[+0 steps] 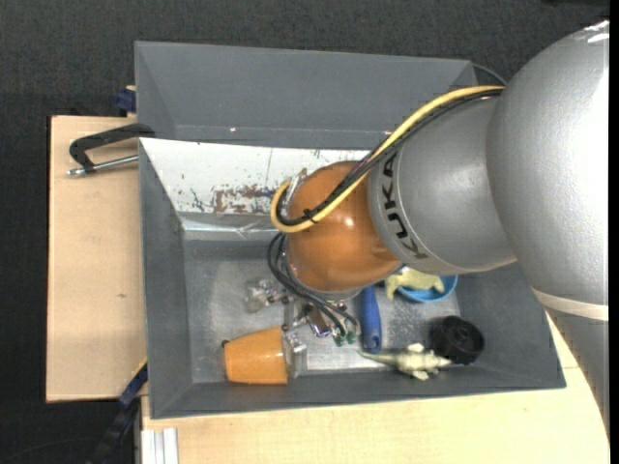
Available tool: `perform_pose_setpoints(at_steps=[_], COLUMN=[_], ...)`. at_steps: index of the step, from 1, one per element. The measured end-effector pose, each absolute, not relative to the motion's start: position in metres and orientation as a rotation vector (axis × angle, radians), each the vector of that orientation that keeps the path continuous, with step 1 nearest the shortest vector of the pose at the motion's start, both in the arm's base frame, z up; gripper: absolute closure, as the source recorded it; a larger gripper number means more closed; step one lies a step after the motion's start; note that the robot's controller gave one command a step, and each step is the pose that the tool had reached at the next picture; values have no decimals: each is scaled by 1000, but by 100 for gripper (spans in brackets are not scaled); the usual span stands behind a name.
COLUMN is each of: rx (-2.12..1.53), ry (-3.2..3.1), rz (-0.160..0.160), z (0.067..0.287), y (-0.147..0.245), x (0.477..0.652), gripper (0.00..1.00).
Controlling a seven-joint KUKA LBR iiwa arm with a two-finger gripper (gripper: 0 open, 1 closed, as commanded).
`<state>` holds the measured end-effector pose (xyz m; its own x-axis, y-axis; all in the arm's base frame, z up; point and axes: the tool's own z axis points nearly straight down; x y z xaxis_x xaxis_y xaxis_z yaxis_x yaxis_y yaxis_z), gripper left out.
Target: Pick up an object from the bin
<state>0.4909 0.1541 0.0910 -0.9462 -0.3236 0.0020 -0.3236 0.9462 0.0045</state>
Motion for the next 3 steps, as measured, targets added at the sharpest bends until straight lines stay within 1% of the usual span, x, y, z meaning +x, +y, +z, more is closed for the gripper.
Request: perform_pose_setpoints(at_steps=[1,2,3], rx=[502,503,548], ry=[-3103,-3101,-3098], rz=[-2,-3,-6], z=[92,91,70], y=[149,150,194], x=[493,493,494], gripper=[100,0,0])
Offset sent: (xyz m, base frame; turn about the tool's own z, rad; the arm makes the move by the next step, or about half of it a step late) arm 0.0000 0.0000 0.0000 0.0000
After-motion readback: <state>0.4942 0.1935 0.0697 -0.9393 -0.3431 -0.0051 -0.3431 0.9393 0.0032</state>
